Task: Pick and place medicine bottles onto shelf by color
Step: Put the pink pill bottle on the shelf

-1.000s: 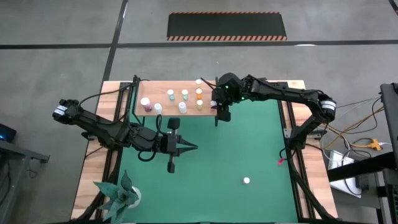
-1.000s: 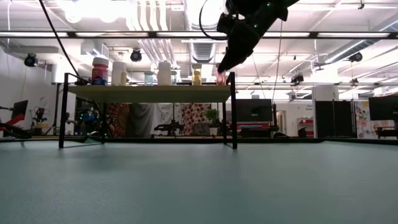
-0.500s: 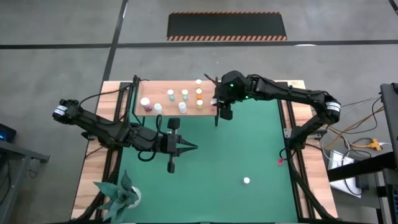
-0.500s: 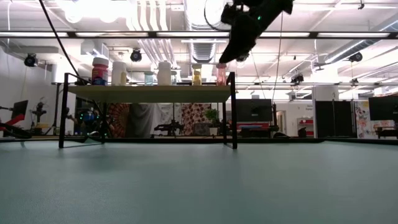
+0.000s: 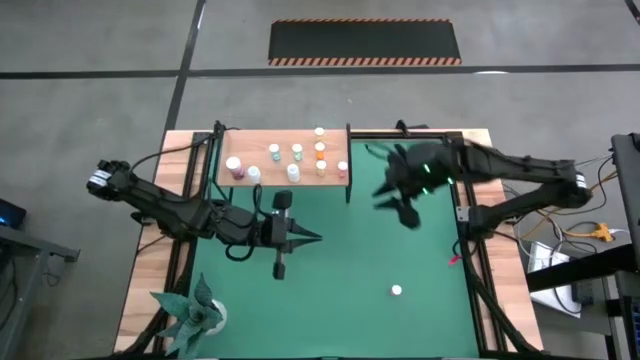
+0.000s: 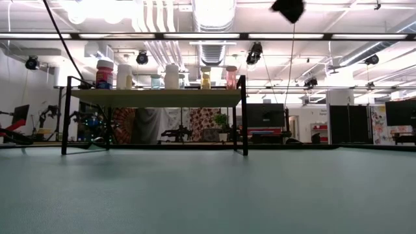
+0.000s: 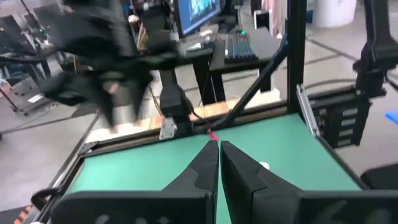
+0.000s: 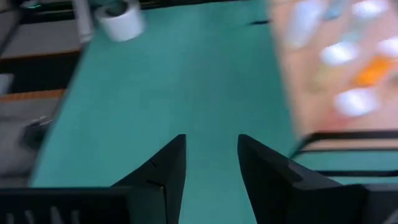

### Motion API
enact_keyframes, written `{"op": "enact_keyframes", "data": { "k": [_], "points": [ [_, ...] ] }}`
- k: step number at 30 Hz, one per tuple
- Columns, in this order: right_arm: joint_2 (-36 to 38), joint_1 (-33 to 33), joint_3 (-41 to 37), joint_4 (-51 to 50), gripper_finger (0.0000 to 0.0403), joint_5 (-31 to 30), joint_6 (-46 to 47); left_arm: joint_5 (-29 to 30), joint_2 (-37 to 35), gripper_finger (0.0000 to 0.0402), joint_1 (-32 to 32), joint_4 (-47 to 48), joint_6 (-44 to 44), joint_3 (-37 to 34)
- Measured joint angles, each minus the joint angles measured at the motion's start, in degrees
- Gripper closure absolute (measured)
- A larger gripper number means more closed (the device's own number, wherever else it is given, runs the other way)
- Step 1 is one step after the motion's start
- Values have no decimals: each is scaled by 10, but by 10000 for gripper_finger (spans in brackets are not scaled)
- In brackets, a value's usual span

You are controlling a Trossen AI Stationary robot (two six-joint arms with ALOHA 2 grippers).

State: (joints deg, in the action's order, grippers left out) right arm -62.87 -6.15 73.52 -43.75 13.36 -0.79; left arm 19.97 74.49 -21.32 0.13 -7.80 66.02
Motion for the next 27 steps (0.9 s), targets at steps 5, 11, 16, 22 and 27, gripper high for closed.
{"op": "enact_keyframes", "data": {
  "k": [5, 11, 16, 22, 27],
  "points": [
    [82, 123, -122, 70, 278, -80, 75, 0, 10, 402, -11, -42, 1, 0],
    [157, 250, -291, 219, 279, -156, 106, 0, 24, 402, -24, -93, 1, 0],
    [194, 309, -402, 367, 279, -180, 72, 0, 57, 402, -24, -148, -8, 0],
    [226, 332, -485, 507, 287, -180, 4, 0, 113, 402, -29, -162, -31, 34],
    [250, 334, -523, 552, 295, -180, -34, 0, 173, 402, -40, -131, -29, 119]
  ]
}}
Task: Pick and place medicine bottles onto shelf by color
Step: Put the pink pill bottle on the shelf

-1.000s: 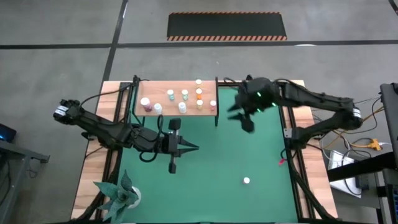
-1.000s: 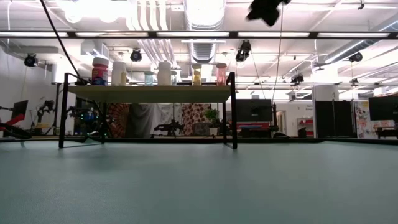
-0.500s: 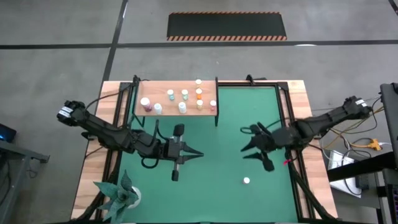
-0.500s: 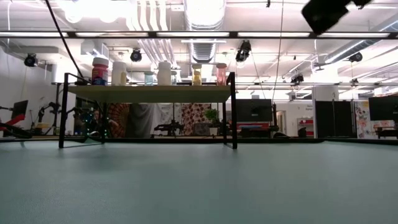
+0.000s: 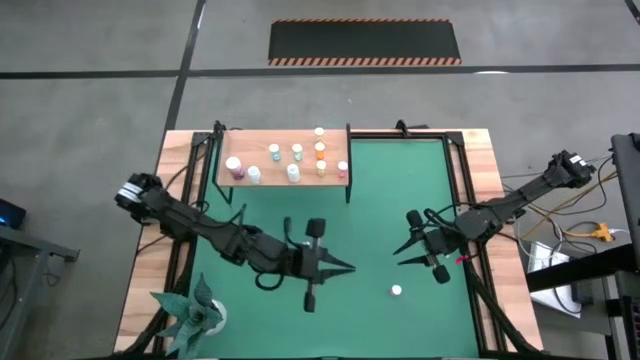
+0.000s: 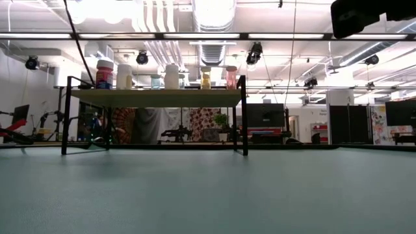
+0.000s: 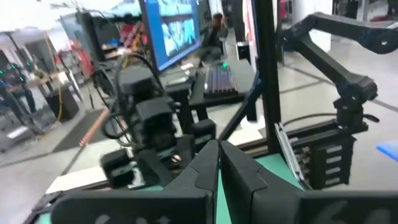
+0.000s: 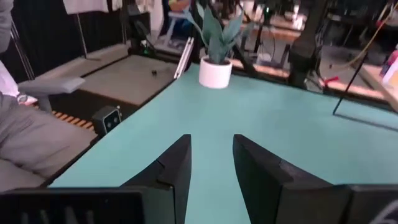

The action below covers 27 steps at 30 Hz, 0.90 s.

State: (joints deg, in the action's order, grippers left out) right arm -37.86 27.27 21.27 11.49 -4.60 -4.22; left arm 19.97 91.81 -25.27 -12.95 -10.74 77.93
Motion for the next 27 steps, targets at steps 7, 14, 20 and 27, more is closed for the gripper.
{"op": "enact_keyframes", "data": {
  "k": [7, 14, 20, 27],
  "points": [
    [41, 0, -48, 72, 298, 0, -79, 42, 92, 402, -4, 148, 74, 126],
    [88, 0, -83, 106, 306, 0, -141, 44, 177, 402, -4, 247, 120, 215],
    [109, 0, -116, 122, 318, 1, -148, 43, 237, 402, -3, 256, 170, 227],
    [129, 0, -120, 124, 329, 1, -136, 43, 295, 386, 4, 224, 210, 227]
  ]
}}
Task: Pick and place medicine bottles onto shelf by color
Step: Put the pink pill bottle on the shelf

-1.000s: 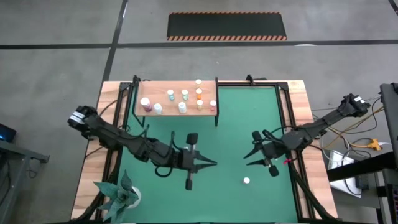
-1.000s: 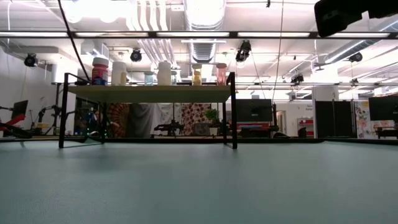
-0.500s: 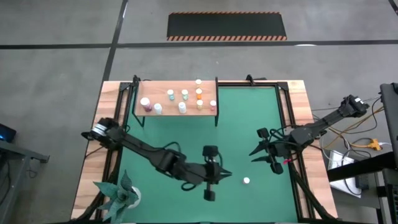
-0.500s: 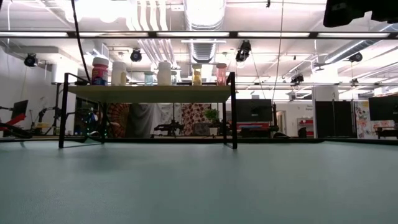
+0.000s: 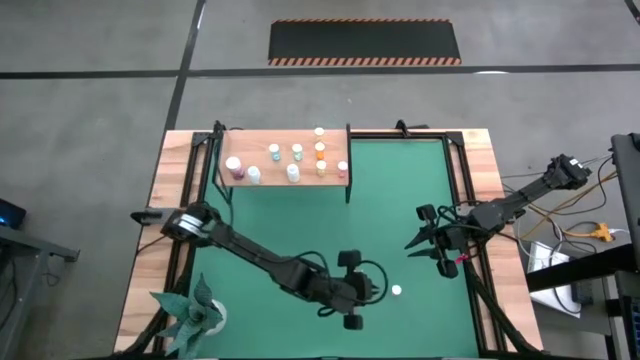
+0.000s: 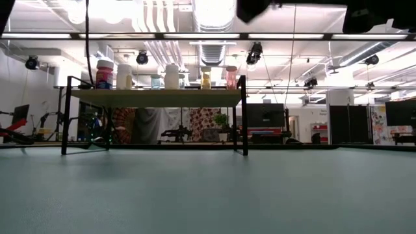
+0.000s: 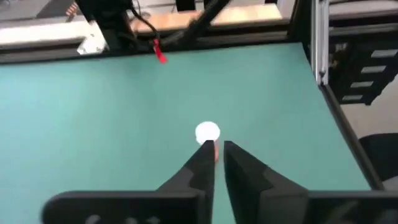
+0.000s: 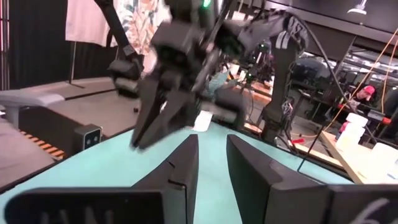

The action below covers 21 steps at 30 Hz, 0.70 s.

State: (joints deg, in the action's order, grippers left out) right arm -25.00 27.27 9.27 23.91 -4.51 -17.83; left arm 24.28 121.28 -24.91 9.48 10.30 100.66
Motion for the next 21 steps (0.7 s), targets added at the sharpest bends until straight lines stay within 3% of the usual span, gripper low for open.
{"op": "enact_keyframes", "data": {
  "k": [4, 14, 21],
  "points": [
    [2, 0, -5, -9, 331, 1, 8, -21, 20, 337, 13, -38, 22, 0],
    [3, 0, -28, -9, 329, 2, 33, -36, 83, 169, 49, -124, 13, 0],
    [4, 0, -28, -9, 334, 2, 36, -132, 135, 151, 70, -236, 12, 0]
  ]
}}
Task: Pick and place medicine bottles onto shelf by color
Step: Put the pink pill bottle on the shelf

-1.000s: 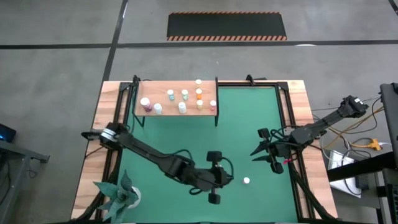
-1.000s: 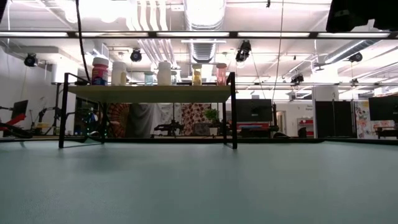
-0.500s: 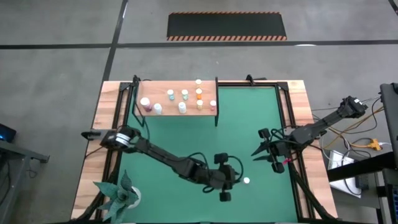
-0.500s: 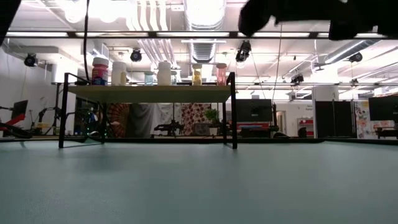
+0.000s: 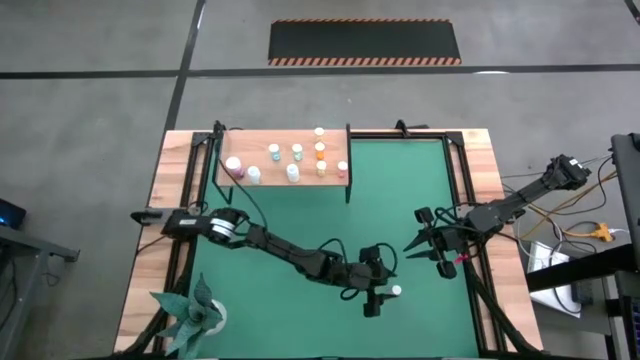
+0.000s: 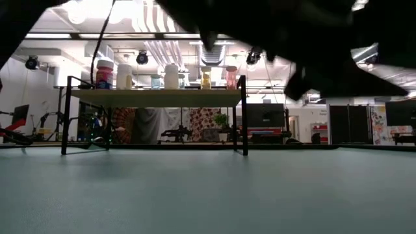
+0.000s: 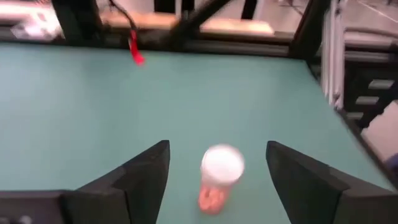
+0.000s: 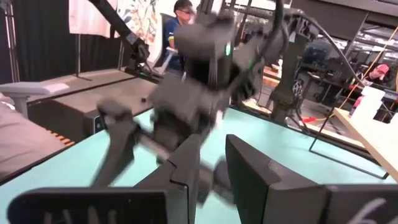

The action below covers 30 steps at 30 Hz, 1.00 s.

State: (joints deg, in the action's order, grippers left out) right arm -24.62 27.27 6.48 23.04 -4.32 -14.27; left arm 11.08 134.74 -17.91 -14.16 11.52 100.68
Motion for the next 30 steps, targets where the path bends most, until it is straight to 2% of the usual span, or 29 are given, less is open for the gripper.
{"op": "enact_keyframes", "data": {
  "k": [10, 22, 26, 30],
  "points": [
    [0, 0, -2, 0, 332, 0, 12, -63, 35, 179, 15, -62, 2, -1],
    [0, 0, -2, 0, 333, 0, 12, -78, 47, 202, 14, -69, 31, -1],
    [0, 0, -2, 0, 335, 0, 13, -78, 47, 225, 14, -81, 21, -1],
    [0, 0, -2, 0, 339, 0, 13, -78, 47, 266, 14, -76, 27, -1]
  ]
}}
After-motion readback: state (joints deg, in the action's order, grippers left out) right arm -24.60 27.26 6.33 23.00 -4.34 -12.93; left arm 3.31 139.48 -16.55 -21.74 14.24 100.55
